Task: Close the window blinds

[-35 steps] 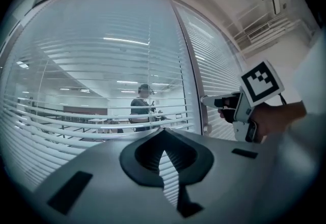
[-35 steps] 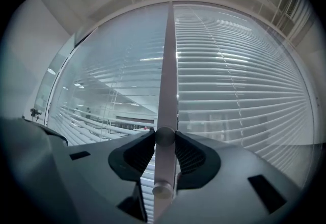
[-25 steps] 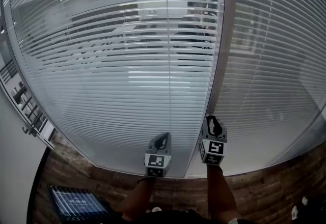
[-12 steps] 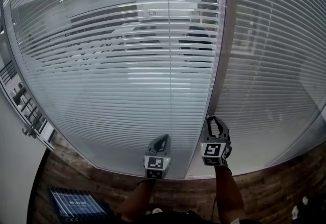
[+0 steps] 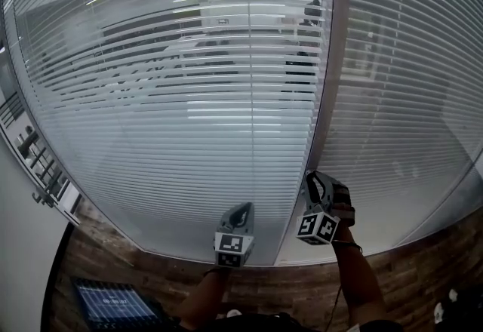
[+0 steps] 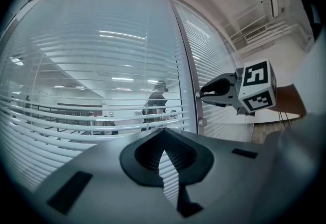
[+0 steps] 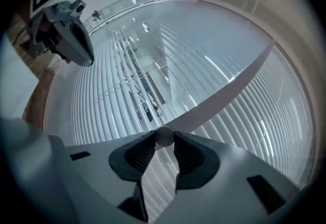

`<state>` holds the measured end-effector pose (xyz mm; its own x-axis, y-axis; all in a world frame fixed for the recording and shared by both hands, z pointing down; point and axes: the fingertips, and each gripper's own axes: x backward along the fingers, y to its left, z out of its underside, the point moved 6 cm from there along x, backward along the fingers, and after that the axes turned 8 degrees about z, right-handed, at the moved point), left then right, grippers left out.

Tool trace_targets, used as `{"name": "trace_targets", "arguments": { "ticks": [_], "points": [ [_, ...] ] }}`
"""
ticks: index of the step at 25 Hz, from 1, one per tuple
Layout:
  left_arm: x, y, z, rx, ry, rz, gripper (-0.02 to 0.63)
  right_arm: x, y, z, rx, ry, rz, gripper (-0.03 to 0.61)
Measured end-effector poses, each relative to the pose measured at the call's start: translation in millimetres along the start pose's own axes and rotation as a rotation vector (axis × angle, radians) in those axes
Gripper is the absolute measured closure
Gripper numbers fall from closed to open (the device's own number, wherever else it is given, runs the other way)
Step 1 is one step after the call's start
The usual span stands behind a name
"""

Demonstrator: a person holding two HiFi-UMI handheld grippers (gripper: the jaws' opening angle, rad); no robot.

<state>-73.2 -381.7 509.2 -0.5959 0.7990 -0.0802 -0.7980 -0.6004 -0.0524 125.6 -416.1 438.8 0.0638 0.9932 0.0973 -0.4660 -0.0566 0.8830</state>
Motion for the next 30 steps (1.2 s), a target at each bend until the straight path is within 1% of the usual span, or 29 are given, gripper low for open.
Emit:
{"name": "trace_targets", "arguments": {
  "ticks": [3, 5, 8, 11, 13, 15, 18, 19, 23, 26, 27, 28, 30],
  "points": [
    [0.0, -0.1, 2.8, -0.018, -0.020, 0.001, 0.614, 0.2, 2.1, -0.1, 0.167, -0.013, -0.010, 0.457],
    [1.7, -0.9, 2.8, -0.016, -0.023, -0.001, 0.614, 0.8, 3.2, 0.0, 0.269, -0.023, -0.015, 0.457],
    [7.1, 1.5, 5.8, -0.007, -0.023, -0.012, 0.614, 3.7, 7.9, -0.6, 0.391, -0.036, -0.017, 0.457],
    [11.3, 10.4, 0.8, 0.004, -0.019, -0.039, 0.614, 2.7, 7.7, -1.4, 0.449, -0.049, -0.006, 0.457],
    [12.1, 18.2, -2.9, 0.004, -0.035, -0.064, 0.614, 0.8, 5.3, -0.5, 0.434, -0.053, -0.003, 0.456],
    [14.7, 21.7, -5.1, 0.015, -0.042, -0.080, 0.614, 2.3, 3.8, 0.8, 0.349, -0.052, -0.020, 0.456],
    [17.5, 21.2, -2.1, 0.017, -0.022, -0.079, 0.614, 10.7, -0.2, 1.8, 0.128, -0.050, -0.046, 0.413],
    [17.3, 20.6, -0.1, 0.011, -0.022, -0.078, 0.614, 13.4, -1.6, 1.9, 0.043, -0.049, -0.054, 0.411],
    [17.1, 12.8, 0.5, 0.008, -0.017, -0.069, 0.614, 13.1, -9.4, 4.1, -0.370, -0.015, -0.077, 0.411],
    [16.0, 8.4, 1.2, 0.002, -0.011, -0.057, 0.614, 7.8, -15.3, 3.9, -0.692, 0.050, -0.068, 0.411],
    [15.5, 7.7, 1.7, -0.001, -0.009, -0.053, 0.614, 6.5, -16.3, 2.7, -0.784, 0.072, -0.065, 0.411],
    [15.3, 6.9, 1.7, -0.003, -0.007, -0.051, 0.614, 4.0, -15.3, 3.9, -0.851, 0.083, -0.063, 0.411],
    [16.0, 4.4, 0.9, -0.007, -0.004, -0.047, 0.614, -1.6, -11.5, 10.0, -0.925, 0.093, -0.047, 0.413]
  ]
}}
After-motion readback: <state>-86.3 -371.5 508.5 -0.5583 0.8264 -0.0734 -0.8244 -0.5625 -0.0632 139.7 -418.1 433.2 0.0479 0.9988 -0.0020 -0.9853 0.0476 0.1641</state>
